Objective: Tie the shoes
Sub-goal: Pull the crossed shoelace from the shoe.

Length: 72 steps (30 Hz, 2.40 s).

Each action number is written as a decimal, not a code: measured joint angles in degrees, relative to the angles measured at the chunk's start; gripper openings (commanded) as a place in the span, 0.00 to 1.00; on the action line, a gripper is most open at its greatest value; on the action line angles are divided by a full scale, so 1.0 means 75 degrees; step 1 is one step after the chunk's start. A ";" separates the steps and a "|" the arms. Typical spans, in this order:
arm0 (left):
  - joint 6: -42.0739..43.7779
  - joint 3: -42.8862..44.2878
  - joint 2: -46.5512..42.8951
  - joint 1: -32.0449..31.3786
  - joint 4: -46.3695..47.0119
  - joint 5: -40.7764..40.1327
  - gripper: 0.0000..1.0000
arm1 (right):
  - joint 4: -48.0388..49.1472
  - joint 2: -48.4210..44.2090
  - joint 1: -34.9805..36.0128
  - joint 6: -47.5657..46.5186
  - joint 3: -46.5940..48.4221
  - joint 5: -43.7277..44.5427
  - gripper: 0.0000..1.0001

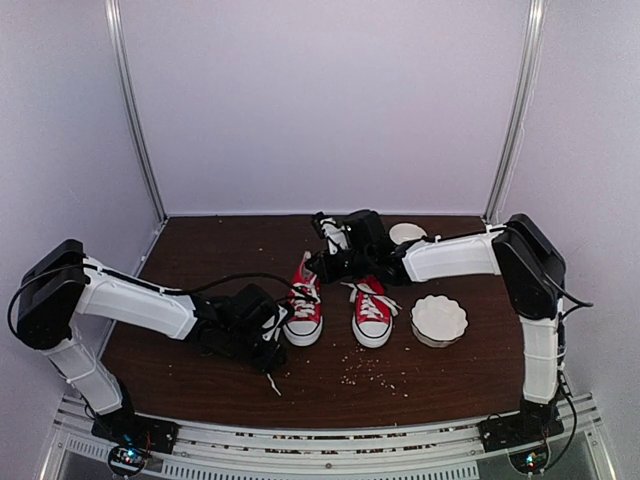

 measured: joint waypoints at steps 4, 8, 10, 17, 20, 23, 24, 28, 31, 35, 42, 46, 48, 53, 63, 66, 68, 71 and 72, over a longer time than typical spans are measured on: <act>-0.0181 -0.0015 -0.0140 -0.0006 -0.0411 0.0000 0.43 | 0.0061 -0.0233 0.0000 -0.0058 -0.0187 0.0020 0.00; -0.0338 -0.0076 -0.0335 -0.0032 -0.0889 0.0038 0.41 | 0.0105 -0.0376 0.0000 -0.0105 -0.0192 0.0023 0.00; -0.0399 -0.0076 -0.0341 -0.0038 -0.0976 0.0070 0.31 | 0.0128 -0.0434 0.0003 -0.0143 -0.0195 0.0035 0.00; -0.0425 -0.0064 -0.0332 -0.0070 -0.1070 0.0087 0.00 | 0.0096 -0.0472 0.0067 -0.0303 -0.0195 0.0128 0.00; -0.0396 -0.0064 -0.0411 -0.0096 -0.1227 -0.0306 0.00 | 0.0096 -0.0472 0.0067 -0.0376 -0.0195 0.0195 0.00; -0.0268 -0.0102 -0.0714 -0.0102 -0.1658 -0.1017 0.00 | 0.0108 -0.0472 0.0067 -0.0434 -0.0195 0.0265 0.00; -0.0207 -0.0105 -0.0877 -0.0096 -0.1693 -0.1285 0.00 | 0.0108 -0.0472 0.0067 -0.0440 -0.0192 0.0268 0.00; 0.0178 -0.0064 -0.1215 0.0058 -0.1338 -0.2229 0.00 | 0.0125 -0.0458 0.0125 -0.0437 -0.0108 0.0233 0.00; 0.0711 0.0006 -0.1215 0.0428 -0.0592 -0.2786 0.00 | 0.0160 -0.0297 0.0146 -0.0402 0.0332 0.0187 0.00; 0.1623 0.0440 -0.1169 0.0772 0.0420 -0.3214 0.00 | 0.0443 -0.0166 0.0154 -0.0248 0.0723 0.0236 0.00; 0.2809 0.1658 -0.0571 0.0801 0.2186 -0.2967 0.00 | 0.0758 -0.0079 0.0169 -0.0023 0.0851 0.0504 0.00; 0.3028 0.1868 -0.0245 0.0813 0.2652 -0.2646 0.00 | 0.0842 -0.0070 0.0166 0.0055 0.0851 0.0612 0.00; 0.3028 0.1842 -0.0227 0.0883 0.2690 -0.2535 0.00 | 0.0979 -0.0076 0.0119 0.0128 0.0790 0.0627 0.00; 0.2343 0.0542 -0.0839 0.2495 0.3357 -0.2229 0.00 | 0.1705 -0.1139 -0.0650 0.0469 -0.1384 0.0868 0.00; 0.1040 -0.2541 -0.2952 0.4648 0.3908 -0.2078 0.00 | 0.3416 -0.2906 -0.3503 0.2177 -0.5747 0.0554 0.00; 0.0871 -0.2827 -0.3194 0.4762 0.4013 -0.1912 0.00 | 0.4208 -0.2602 -0.3926 0.2821 -0.6304 0.0082 0.00; 0.0804 -0.2949 -0.3255 0.4788 0.4033 -0.1786 0.00 | 0.4701 -0.2468 -0.4097 0.3075 -0.6531 -0.0099 0.00; 0.0726 -0.3042 -0.3258 0.4908 0.4068 -0.1565 0.00 | 0.5149 -0.2465 -0.4153 0.3375 -0.6677 -0.0192 0.00; 0.0702 -0.3057 -0.3258 0.4966 0.4086 -0.1495 0.00 | 0.5228 -0.2465 -0.4153 0.3416 -0.6697 -0.0201 0.00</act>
